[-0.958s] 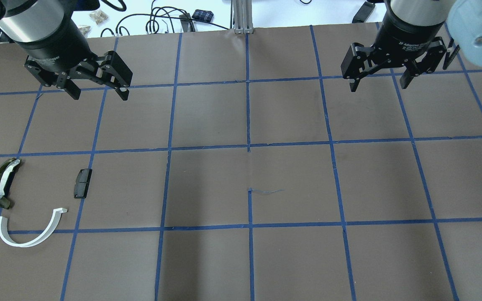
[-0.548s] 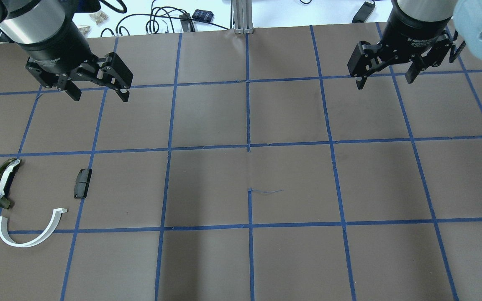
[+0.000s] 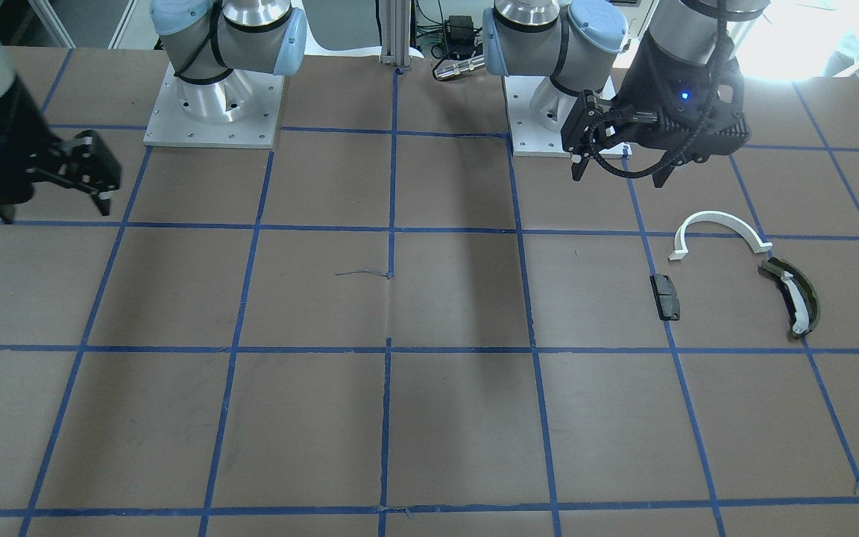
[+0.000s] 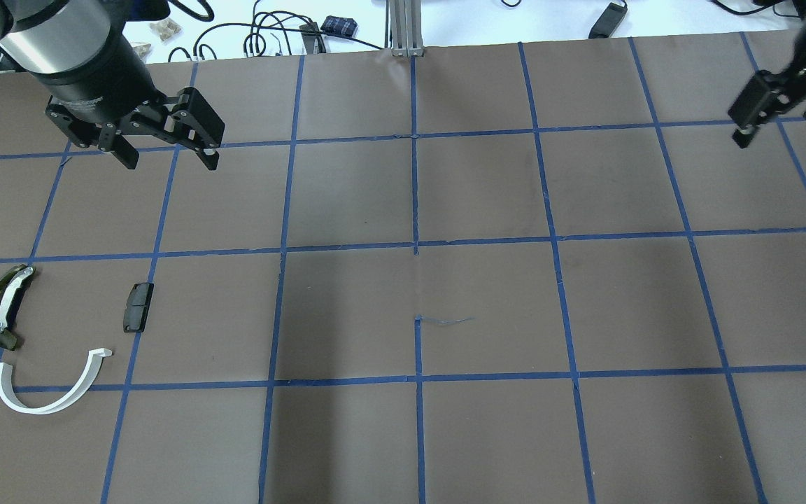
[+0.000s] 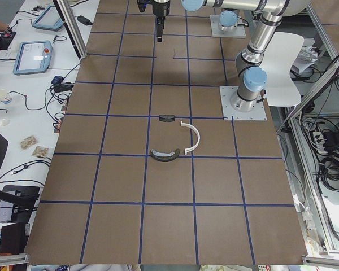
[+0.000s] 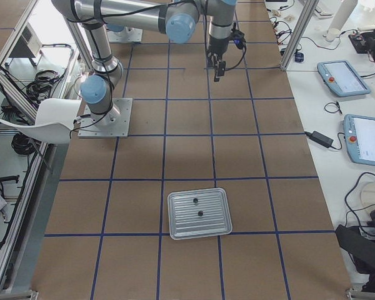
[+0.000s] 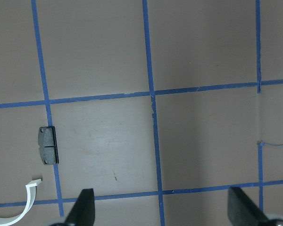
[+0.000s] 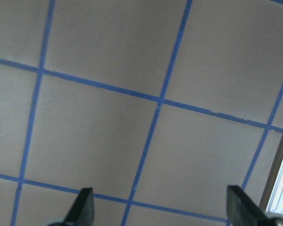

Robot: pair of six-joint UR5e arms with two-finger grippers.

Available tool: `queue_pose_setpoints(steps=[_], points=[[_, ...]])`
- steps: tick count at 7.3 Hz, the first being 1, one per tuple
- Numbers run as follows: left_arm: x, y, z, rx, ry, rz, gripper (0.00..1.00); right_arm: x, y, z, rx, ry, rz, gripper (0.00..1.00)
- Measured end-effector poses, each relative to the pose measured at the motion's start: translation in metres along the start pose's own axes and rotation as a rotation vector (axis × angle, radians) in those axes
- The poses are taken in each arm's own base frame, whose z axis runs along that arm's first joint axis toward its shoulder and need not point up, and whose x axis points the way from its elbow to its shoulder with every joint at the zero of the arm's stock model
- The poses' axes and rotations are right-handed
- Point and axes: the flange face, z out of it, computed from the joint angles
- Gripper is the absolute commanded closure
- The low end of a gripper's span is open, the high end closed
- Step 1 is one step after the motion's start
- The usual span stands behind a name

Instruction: Place bearing gear from tray to pile

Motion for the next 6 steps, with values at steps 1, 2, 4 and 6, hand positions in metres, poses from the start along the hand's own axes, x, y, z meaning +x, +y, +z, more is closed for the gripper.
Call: queue_pose_setpoints(steps=[1,2,4,6], points=[[0.000,0.000,0.000,0.000,0.000,0.000,0.00,0.075,0.019,0.031,0.002,-0.023,-0.060,0.00],[0.000,0.000,0.000,0.000,0.000,0.000,0.00,0.138,0.039,0.066,0.008,-0.038,-0.120,0.00],[0.000,0.000,0.000,0.000,0.000,0.000,0.00,0.235,0.070,0.151,0.008,-0.050,-0.339,0.00],[0.000,0.000,0.000,0.000,0.000,0.000,0.00,0.291,0.087,0.221,0.031,0.002,-0.668,0.00]])
